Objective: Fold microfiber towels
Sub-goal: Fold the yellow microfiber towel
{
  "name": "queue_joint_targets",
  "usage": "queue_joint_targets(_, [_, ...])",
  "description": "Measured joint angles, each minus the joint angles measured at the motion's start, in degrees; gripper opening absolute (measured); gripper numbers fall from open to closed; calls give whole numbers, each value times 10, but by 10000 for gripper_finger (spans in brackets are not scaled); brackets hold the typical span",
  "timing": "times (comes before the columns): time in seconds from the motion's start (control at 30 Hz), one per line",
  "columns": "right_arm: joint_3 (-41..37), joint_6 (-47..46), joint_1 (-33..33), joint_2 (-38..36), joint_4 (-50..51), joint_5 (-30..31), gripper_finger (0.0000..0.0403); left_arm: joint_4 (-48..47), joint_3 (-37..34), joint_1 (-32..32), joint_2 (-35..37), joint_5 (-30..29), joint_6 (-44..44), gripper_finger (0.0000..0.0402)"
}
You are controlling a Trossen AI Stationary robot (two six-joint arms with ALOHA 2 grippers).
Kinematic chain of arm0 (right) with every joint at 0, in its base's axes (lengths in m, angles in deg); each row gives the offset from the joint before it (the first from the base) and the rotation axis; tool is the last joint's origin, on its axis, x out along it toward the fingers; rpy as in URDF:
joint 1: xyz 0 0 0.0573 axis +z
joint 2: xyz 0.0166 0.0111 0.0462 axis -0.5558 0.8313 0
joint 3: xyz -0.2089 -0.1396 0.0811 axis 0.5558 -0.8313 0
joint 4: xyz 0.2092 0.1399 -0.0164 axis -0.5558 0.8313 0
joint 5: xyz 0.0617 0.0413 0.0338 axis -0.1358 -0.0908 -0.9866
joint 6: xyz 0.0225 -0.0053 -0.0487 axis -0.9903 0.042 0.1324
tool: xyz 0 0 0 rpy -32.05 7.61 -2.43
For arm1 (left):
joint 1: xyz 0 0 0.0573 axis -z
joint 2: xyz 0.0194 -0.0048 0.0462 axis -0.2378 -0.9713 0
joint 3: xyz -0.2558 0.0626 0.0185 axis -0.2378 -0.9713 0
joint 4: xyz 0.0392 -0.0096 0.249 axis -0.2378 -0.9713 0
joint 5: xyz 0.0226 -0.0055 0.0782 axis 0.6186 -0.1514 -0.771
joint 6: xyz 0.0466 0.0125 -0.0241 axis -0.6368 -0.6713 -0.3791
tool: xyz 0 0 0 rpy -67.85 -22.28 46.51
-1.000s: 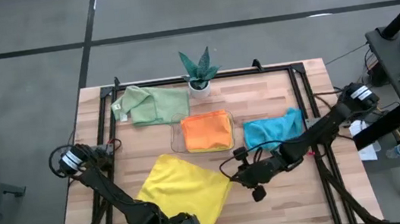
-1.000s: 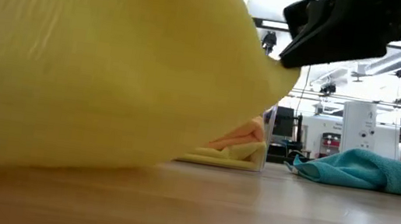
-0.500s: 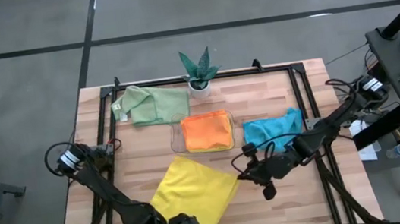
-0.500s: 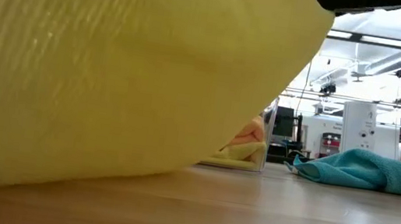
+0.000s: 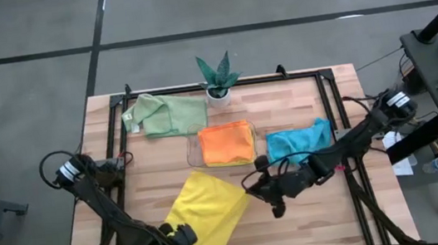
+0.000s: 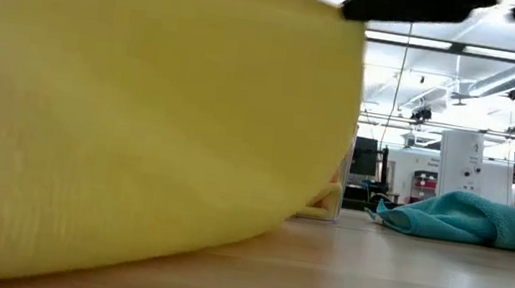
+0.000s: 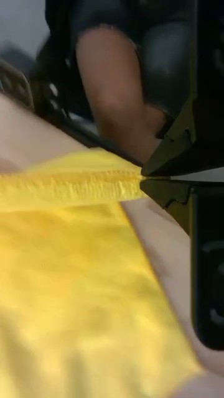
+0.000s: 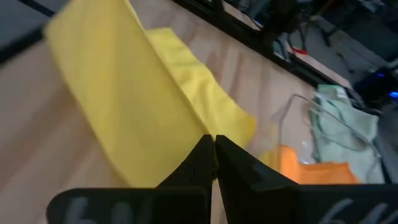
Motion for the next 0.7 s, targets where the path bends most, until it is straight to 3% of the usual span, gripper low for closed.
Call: queue_joint_targets(0.7, [236,118,-101,217,38,11,8,-227,-5,33,1,87,104,0])
